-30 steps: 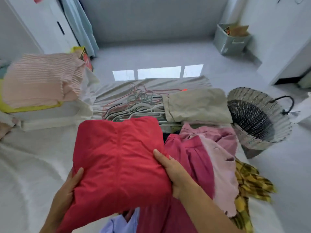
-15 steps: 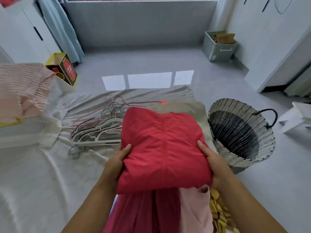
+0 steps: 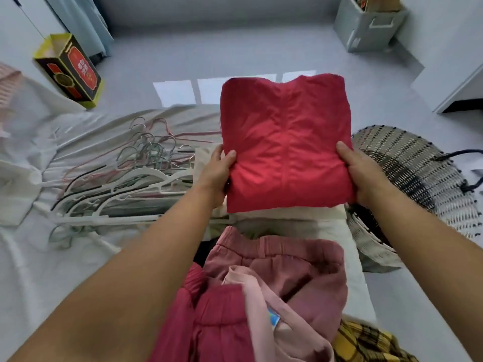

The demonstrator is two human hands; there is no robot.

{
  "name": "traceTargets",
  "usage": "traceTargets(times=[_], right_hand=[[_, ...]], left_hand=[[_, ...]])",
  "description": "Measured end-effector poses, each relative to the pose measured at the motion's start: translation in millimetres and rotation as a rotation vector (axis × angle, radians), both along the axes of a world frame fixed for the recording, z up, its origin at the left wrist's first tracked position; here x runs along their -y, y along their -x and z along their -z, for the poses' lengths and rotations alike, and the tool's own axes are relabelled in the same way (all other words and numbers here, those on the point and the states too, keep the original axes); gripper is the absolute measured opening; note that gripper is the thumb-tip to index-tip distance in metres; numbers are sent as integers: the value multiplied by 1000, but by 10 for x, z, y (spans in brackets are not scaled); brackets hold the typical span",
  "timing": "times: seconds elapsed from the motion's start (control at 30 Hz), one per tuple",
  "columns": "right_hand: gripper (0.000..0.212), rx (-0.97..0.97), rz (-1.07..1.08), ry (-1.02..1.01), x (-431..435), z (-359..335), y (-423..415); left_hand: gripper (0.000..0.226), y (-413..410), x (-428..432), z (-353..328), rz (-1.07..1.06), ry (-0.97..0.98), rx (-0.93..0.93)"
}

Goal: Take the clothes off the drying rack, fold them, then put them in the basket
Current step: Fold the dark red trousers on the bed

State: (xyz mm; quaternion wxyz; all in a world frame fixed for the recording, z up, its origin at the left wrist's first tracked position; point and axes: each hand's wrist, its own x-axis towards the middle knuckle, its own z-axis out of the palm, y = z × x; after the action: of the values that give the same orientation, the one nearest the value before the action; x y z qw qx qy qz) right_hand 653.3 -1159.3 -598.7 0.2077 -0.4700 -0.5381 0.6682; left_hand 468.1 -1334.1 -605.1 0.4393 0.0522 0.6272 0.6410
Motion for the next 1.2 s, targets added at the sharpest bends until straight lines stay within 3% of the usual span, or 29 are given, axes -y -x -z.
traceTargets(times=[0.1, 0.2, 0.33, 0.57, 0.67, 0.73, 0.83, 0.9, 1.0, 1.03, 1.1, 1.2], right_hand=[[48, 160, -59, -89, -16, 590, -17], [59, 246, -92, -220, 187, 858, -38], [60, 298, -87, -314, 236, 1007, -28], [56, 348, -113, -220, 224, 890, -79], [56, 460, 28, -468, 514, 694, -241], [51, 334, 27, -590, 892, 571, -374], [29, 153, -93, -519, 1581, 389, -522], [21, 152, -222, -503, 2038, 270, -586], [40, 289, -393, -575, 2552, 174, -600], [48, 378, -439, -631, 2645, 155, -578], [54, 595, -548, -639, 2720, 88, -482], [24, 708, -576, -464, 2727, -29, -354]], left_hand=[[63, -165, 46, 581, 12, 256, -80], [61, -300, 26, 834, -6, 218, -235], [57, -273, -24, 935, 39, 309, -469], [51, -176, 212, 704, 101, 384, -379], [30, -135, 775, 563, 73, 436, -350], [15, -245, 1288, 475, 119, 483, -389], [9, -505, 1991, 323, 115, 587, -516], [8, -670, 2326, 223, 64, 622, -401], [70, -745, 2493, 137, 180, 632, -196], [74, -730, 2474, 144, 213, 634, -186], [54, -689, 2379, 98, 212, 576, -133], [7, -647, 2281, -85, 120, 365, 34]])
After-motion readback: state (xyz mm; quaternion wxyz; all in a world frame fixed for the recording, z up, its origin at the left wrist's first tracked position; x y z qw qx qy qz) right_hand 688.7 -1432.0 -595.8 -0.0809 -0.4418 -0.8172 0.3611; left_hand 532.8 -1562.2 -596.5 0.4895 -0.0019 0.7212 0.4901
